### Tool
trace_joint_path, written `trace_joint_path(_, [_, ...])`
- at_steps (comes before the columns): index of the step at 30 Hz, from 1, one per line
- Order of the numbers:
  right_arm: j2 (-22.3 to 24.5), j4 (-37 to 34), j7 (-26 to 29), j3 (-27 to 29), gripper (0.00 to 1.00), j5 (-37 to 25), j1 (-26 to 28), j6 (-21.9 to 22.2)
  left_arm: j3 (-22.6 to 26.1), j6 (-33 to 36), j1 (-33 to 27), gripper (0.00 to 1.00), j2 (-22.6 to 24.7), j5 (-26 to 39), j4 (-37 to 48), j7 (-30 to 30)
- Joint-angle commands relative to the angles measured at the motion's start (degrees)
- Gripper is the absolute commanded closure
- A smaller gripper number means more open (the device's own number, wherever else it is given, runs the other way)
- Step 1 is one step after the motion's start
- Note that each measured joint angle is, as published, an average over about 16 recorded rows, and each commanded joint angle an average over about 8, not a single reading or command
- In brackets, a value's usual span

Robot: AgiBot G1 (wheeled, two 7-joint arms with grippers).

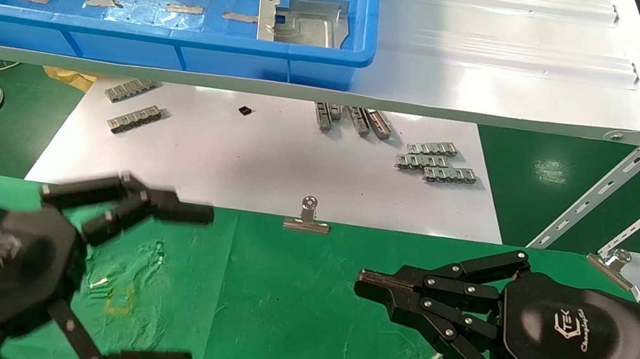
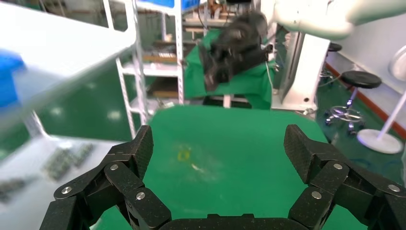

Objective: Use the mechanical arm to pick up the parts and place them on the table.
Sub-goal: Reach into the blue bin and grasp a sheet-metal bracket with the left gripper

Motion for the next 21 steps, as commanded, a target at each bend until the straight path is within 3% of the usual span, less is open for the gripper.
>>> trace_joint_path(1, [0.0, 0.0, 0.0, 0.0, 1.0, 0.0, 0.0, 0.0, -0.22, -0.12, -1.2, 0.0, 0.01, 0.29, 0.0, 0.27])
trace_joint_path(10, [0.0, 0.0, 0.0, 0.0, 1.0, 0.0, 0.0, 0.0, 1.7, -5.67, -15.59, 0.0, 5.17, 9.13, 7.67, 1.1])
trace_joint_path(21, [0.0, 0.0, 0.0, 0.0, 1.0, 0.0, 0.0, 0.0, 9.32, -17.14, -38.0, 0.0, 19.28, 27.09, 36.27, 4.74])
